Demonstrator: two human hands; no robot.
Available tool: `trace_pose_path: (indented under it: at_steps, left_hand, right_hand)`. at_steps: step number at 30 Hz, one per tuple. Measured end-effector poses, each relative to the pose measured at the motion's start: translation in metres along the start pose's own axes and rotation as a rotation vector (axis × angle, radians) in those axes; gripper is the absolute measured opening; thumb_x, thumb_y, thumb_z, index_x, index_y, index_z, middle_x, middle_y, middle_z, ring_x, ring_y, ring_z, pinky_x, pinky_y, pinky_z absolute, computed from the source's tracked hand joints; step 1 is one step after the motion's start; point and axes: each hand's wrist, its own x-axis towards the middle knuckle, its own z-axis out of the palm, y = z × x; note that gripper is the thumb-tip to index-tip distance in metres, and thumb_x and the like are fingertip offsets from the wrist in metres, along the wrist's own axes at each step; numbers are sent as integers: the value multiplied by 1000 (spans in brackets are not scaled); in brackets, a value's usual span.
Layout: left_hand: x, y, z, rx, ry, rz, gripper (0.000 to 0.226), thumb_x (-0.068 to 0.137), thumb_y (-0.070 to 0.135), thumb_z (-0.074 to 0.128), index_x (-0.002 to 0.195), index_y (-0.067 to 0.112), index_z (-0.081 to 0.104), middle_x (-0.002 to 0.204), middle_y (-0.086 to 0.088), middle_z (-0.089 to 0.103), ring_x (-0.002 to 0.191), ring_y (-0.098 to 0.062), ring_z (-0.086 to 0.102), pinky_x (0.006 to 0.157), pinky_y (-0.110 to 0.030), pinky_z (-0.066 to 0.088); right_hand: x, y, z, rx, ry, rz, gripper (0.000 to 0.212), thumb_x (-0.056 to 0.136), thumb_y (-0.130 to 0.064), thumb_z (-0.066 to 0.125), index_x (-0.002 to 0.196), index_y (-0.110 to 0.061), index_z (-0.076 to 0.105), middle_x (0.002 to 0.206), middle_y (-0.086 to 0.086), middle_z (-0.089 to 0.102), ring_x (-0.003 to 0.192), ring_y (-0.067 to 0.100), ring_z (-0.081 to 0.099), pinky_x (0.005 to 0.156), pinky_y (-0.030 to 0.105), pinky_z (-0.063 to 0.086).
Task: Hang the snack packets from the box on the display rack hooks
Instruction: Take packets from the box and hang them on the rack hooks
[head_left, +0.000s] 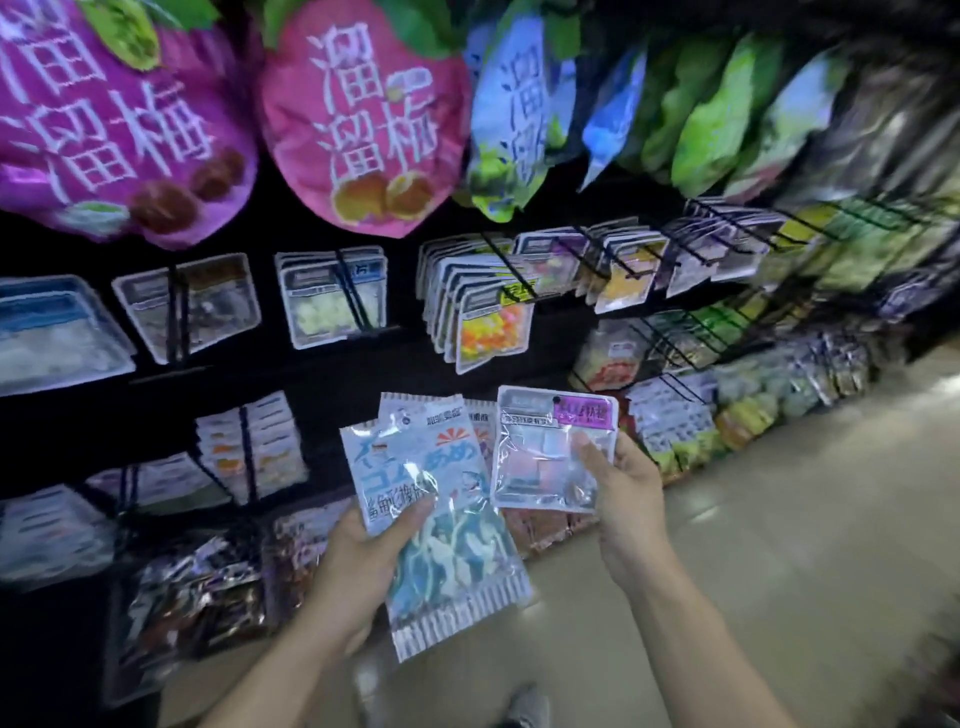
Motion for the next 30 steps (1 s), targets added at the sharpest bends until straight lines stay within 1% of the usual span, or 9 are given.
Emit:
trace_pose_path:
  at_steps: [2,4,9,12,15,19,22,27,30]
  left_hand:
    - [13,-5,41,3,15,32,19,93,14,69,112,18,67,91,6,82,59,-8,74,47,-14,52]
    - [30,-8,80,-4,44,47,23,91,14,72,113,19,67,93,9,81,75,-7,78,58,-18,58]
    - [65,-14,158,-43,104,7,34,87,21,76,119,18,66,106,0,81,94,-19,78,71,-30,63]
    - [79,-15,203,-22,83,8,29,89,18,76,116,20,68,102,2,81,91,-17,79,70,-30,62]
    - [94,-11,240,-3,30,0,39,80,27,79,117,21,68,103,1,81,93,-22,79,80,-42,63]
    - [123,-7,275,16,-29,-8,48,75,31,80,120,20,67,107,-2,80,96,-26,78,87,-48,62]
    - [149,-4,301,15,-66,-16,49,74,30,79,120,19,67,108,-3,80,96,-27,78,88,-51,61]
    - [178,2,337,66,-86,7,50,75,38,80,121,28,64,106,2,80,91,-24,79,81,-45,64]
    - [187,2,348,77,-31,14,51,77,40,79,124,31,61,108,2,80,88,-20,80,70,-32,64]
  right_hand:
    - [26,-4,-26,28,-10,12,24,99,-15,65,79,-23,75,78,0,75,63,11,67,51,24,52]
    - [56,-9,-54,21,-50,34,18,99,-18,65,85,-21,76,82,-2,77,69,12,71,55,24,54]
    - [123,-25,-111,35,-67,81,19,101,-26,62,107,-25,80,110,-5,78,110,16,71,90,39,59]
    - [156,-37,-142,48,-21,107,20,98,-36,65,112,-28,78,116,-12,75,123,14,62,114,46,42]
    - [182,-43,-171,25,4,111,19,94,-41,67,106,-32,80,114,-9,76,122,21,64,114,54,41]
    - [216,-61,-200,32,100,84,20,102,-23,61,109,-27,79,104,-20,75,116,12,61,113,41,40]
    - [254,-76,-224,19,204,101,33,98,-31,65,130,-24,62,139,-7,59,138,20,47,109,39,34]
    - [306,-101,-247,-87,159,67,25,99,-33,64,108,-9,66,134,5,62,135,28,47,106,43,31]
    - [338,-106,-248,-81,123,37,55,98,-38,66,124,10,58,141,31,51,132,49,45,104,44,37]
